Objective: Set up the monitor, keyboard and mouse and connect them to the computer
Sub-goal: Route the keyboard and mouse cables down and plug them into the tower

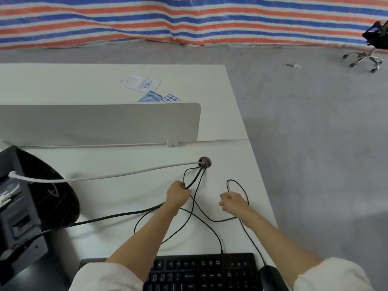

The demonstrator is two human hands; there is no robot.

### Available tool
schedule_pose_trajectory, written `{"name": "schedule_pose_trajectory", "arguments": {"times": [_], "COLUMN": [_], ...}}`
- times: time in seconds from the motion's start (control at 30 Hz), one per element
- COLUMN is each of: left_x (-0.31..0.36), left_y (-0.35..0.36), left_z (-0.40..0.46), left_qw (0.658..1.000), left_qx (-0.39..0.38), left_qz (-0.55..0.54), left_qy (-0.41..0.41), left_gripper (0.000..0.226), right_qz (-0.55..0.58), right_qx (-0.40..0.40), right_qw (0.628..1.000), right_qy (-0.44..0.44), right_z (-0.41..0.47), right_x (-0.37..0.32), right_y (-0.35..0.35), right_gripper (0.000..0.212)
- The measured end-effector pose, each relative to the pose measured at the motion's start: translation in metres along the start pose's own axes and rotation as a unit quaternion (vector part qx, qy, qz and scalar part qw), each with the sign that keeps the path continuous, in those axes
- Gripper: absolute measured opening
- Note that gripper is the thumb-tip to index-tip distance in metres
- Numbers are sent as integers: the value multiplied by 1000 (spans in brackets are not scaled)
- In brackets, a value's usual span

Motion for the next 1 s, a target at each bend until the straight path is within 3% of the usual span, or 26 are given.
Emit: {"name": "schedule_pose_trajectory", "arguments": {"times": [0.13,0.23,0.3,0.4,0.5,0.6,0.67,0.73,0.83,0.93,1.0], "left_x": [4,19,39,73,100,99,92,89,90,95,95], "left_y": [18,24,24,20,10,5,2,-4,-22,-38,-43], "left_z": [2,-2,-6,-8,-6,-4,-10,-18,-28,-22,-14], "left_qw": [998,995,991,982,968,986,991,966,928,962,985], "left_qx": [26,48,41,-26,-61,-75,-99,-162,-215,-175,-127], "left_qz": [-48,28,10,-149,-228,-132,20,170,271,149,4], "left_qy": [22,88,127,108,84,67,87,111,136,146,117], "left_gripper": [16,20,18,14,13,15,24,42,37,22,20], "right_qz": [-109,-197,-217,-154,-25,5,-6,-47,-20,64,7], "right_qx": [-56,-77,-79,-53,82,223,228,216,209,106,61], "right_qw": [991,975,970,979,984,964,967,971,975,987,993], "right_qy": [-44,-66,-74,-118,-157,-146,-115,-90,-78,-101,-102], "right_z": [-11,-13,-13,-10,-10,-5,4,15,31,36,39], "right_x": [5,1,-2,-11,-27,-43,-55,-69,-81,-83,-72], "right_y": [12,25,32,34,16,-15,-33,-47,-55,-50,-43], "right_gripper": [24,42,42,19,20,16,17,20,16,29,37]}}
Point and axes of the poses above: each hand's wrist, its own z-axis towards the middle knuckle, its own y-axis out of the palm, x = y × z, the point moved 3 cm from there along z, towards the middle knuckle, and after that the axes turned 9 degrees about -z, right-handed, at the moved point
